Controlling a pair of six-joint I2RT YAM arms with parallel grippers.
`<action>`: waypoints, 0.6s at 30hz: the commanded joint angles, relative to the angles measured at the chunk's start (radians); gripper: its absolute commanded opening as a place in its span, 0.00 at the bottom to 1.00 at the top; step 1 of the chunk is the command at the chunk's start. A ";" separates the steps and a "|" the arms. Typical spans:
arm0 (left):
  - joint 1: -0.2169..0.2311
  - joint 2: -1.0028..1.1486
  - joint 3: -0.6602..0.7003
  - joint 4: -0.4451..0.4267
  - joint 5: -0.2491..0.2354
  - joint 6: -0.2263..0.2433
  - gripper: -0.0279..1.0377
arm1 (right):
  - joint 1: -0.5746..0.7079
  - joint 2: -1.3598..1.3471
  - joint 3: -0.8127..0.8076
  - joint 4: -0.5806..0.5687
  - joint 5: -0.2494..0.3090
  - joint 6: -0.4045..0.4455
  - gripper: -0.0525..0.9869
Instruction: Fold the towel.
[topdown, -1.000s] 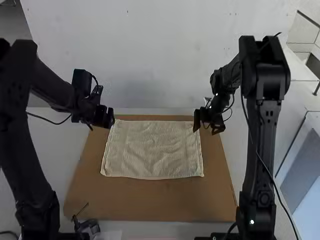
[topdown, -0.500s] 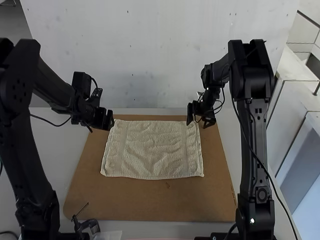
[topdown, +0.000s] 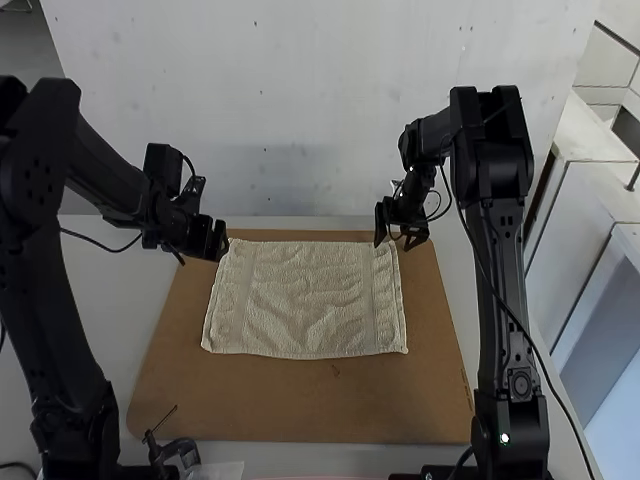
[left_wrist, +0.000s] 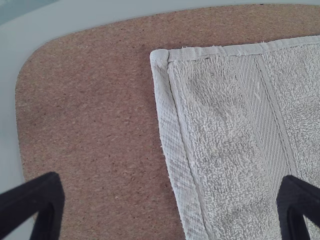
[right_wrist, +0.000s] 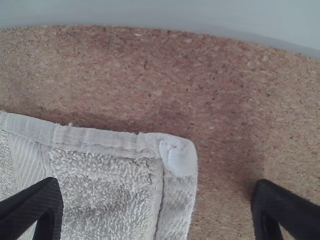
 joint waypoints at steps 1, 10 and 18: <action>0.012 -0.012 0.023 0.009 0.013 0.023 0.91 | -0.023 0.044 -0.022 -0.027 0.097 -0.030 0.79; 0.032 -0.010 0.015 0.009 0.013 0.023 0.92 | -0.020 0.012 -0.087 -0.024 0.115 -0.028 0.62; 0.040 -0.010 -0.002 0.048 0.011 0.024 0.95 | -0.018 -0.002 -0.123 0.002 0.107 -0.022 0.47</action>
